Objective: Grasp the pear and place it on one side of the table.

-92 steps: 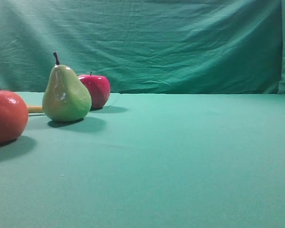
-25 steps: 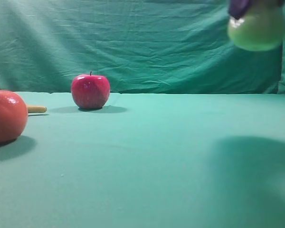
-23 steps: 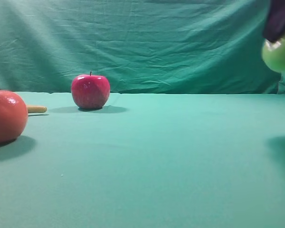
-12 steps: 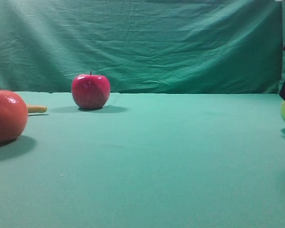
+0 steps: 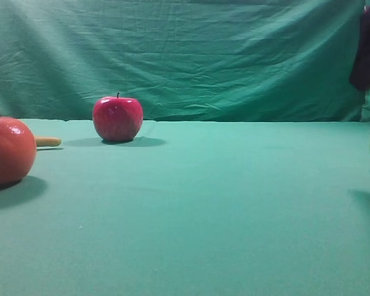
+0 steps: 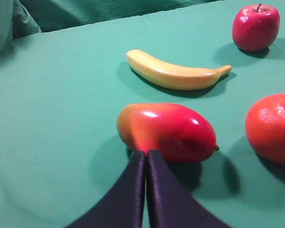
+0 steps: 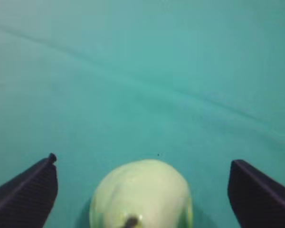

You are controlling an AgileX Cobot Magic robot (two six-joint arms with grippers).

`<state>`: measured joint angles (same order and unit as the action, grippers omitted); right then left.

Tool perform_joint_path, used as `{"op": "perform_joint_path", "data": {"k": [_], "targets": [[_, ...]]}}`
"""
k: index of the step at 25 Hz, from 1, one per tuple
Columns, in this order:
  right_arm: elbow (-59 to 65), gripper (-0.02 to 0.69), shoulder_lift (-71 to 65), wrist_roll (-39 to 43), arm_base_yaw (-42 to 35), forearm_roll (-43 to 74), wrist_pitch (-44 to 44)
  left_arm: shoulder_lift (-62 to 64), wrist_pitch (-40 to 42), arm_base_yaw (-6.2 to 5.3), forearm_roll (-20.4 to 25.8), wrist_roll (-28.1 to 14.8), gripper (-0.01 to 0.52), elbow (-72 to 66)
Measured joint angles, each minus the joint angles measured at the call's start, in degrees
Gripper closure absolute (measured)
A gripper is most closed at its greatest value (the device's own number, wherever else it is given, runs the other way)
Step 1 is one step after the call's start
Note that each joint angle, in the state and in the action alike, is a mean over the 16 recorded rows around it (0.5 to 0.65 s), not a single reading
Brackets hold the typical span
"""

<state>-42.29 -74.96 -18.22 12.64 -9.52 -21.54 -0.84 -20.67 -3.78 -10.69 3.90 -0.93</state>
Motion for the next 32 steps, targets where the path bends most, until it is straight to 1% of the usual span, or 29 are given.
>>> {"op": "perform_joint_path", "data": {"k": [3, 11, 13, 15, 19, 25, 28, 32], "targets": [[-2.5, 0.206, 5.3, 0.4, 0.0, 0.0, -5.2, 0.0, 0.0, 0.0, 0.0, 0.0, 0.514, 0.0], [-5.9, 0.523, 20.9, 1.6, 0.0, -1.0, -15.7, 0.0, 0.0, 0.0, 0.0, 0.0, 0.514, 0.0], [-5.5, 0.588, 25.1, 1.8, 0.0, -1.7, -17.2, 0.0, 0.0, 0.0, 0.0, 0.0, 0.514, 0.0], [-4.8, 0.635, 29.4, 1.8, 0.0, -2.5, -18.4, 0.0, 0.0, 0.0, 0.0, 0.0, 0.514, 0.0], [-3.3, 0.665, 37.3, 2.2, 0.0, -3.6, -21.1, 0.0, 0.0, 0.0, 0.0, 0.0, 0.514, 0.0], [0.2, 0.665, 46.5, 5.8, 0.0, -2.8, -23.3, 0.0, 0.0, 0.0, 0.0, 0.0, 0.514, 0.0], [2.9, 0.665, 49.8, 8.2, -0.2, -1.2, -22.6, 0.0, 0.0, 0.0, 0.0, 0.0, 0.514, 0.0], [8.4, 0.665, 53.9, 11.3, -1.0, 1.5, -19.6, 0.0, 0.0, 0.0, 0.0, 0.0, 0.514, 0.0]]}}
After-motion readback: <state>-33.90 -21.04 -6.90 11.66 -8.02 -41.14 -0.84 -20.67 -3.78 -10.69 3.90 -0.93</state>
